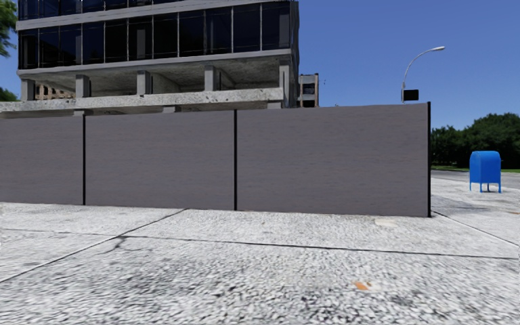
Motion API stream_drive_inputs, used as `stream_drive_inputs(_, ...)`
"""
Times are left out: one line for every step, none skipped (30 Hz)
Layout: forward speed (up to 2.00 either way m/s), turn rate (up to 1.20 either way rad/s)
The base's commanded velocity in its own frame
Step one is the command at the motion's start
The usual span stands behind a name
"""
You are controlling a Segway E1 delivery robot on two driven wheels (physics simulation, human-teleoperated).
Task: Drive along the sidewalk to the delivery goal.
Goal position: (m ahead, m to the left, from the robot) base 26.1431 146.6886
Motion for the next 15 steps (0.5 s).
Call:
stream_drive_inputs(1.32,0.4)
stream_drive_inputs(1.32,0.4)
stream_drive_inputs(1.32,0.4)
stream_drive_inputs(1.32,0.4)
stream_drive_inputs(1.32,0.4)
stream_drive_inputs(1.32,0.4)
stream_drive_inputs(1.32,0.4)
stream_drive_inputs(1.32,0.4)
stream_drive_inputs(1.32,0.4)
stream_drive_inputs(1.32,0.4)
stream_drive_inputs(1.32,0.4)
stream_drive_inputs(1.32,0.4)
stream_drive_inputs(1.32,0.4)
stream_drive_inputs(1.32,0.4)
stream_drive_inputs(1.32,0.4)
